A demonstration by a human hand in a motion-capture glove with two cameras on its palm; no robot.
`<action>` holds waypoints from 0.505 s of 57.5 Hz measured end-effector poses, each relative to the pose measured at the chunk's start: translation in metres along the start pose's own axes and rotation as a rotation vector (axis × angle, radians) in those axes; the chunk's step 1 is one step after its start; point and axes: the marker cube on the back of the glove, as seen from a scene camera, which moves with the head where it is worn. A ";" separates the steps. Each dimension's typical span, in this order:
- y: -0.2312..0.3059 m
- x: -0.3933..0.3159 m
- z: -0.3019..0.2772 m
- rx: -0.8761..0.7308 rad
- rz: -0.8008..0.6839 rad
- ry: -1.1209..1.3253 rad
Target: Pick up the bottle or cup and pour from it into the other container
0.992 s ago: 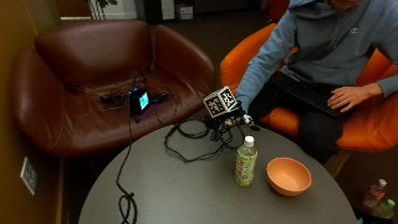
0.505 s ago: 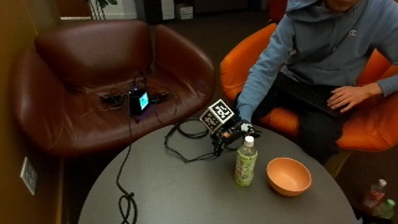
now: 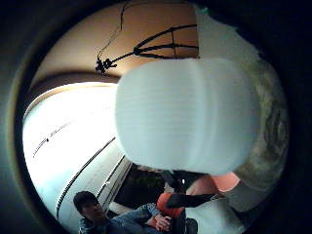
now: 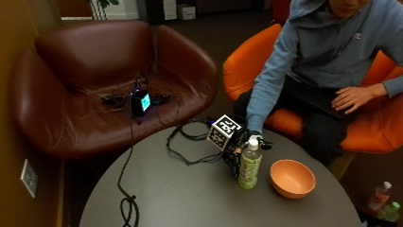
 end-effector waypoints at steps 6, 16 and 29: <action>-0.005 0.002 0.002 0.059 -0.018 0.017; -0.021 -0.016 0.008 0.071 0.030 0.018; -0.007 -0.004 0.009 0.045 0.021 0.072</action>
